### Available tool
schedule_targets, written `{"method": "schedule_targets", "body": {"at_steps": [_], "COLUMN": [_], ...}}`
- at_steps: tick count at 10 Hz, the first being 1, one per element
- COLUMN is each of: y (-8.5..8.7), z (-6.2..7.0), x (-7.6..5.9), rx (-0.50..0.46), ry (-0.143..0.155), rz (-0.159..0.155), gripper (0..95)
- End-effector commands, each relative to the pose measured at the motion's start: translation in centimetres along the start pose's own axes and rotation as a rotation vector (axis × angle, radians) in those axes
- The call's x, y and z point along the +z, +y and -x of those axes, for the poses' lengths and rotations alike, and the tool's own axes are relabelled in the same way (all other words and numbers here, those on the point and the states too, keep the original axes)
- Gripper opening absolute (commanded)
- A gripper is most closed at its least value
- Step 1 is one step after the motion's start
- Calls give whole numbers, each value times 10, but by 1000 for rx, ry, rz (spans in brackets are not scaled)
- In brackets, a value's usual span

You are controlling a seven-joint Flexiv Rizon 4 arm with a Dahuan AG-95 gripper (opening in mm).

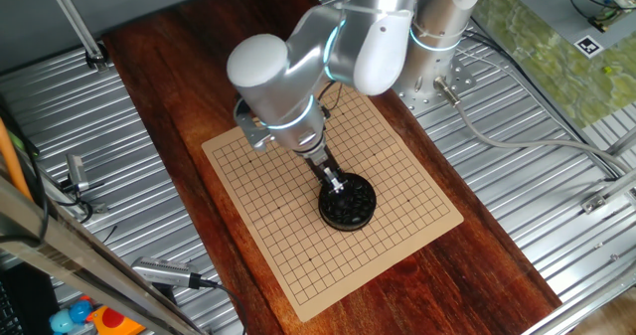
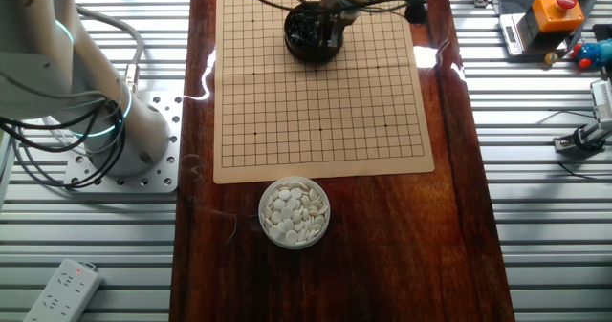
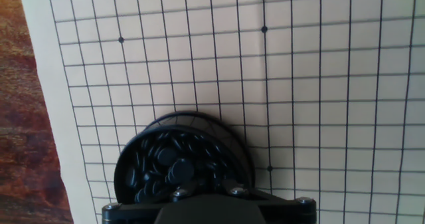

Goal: Play the first move as black on the 3-4 point in the upper right corner of the Go board

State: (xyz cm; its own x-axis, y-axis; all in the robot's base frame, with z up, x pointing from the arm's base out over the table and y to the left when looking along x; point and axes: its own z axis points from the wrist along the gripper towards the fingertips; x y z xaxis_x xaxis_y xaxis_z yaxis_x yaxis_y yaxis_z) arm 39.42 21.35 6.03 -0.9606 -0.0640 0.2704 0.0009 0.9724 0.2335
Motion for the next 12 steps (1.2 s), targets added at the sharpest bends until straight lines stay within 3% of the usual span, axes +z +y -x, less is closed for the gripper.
{"method": "schedule_targets", "body": {"at_steps": [1,8,10,12], "y": [-6,-26,-31,-35], "z": [3,18,23,27], "x": [-4,-25,-26,-27], "rx": [-23,-73,-106,-120], "ry": [-3,25,21,20], "rz": [1,-5,-39,-51], "gripper": [0,0,0,0]}}
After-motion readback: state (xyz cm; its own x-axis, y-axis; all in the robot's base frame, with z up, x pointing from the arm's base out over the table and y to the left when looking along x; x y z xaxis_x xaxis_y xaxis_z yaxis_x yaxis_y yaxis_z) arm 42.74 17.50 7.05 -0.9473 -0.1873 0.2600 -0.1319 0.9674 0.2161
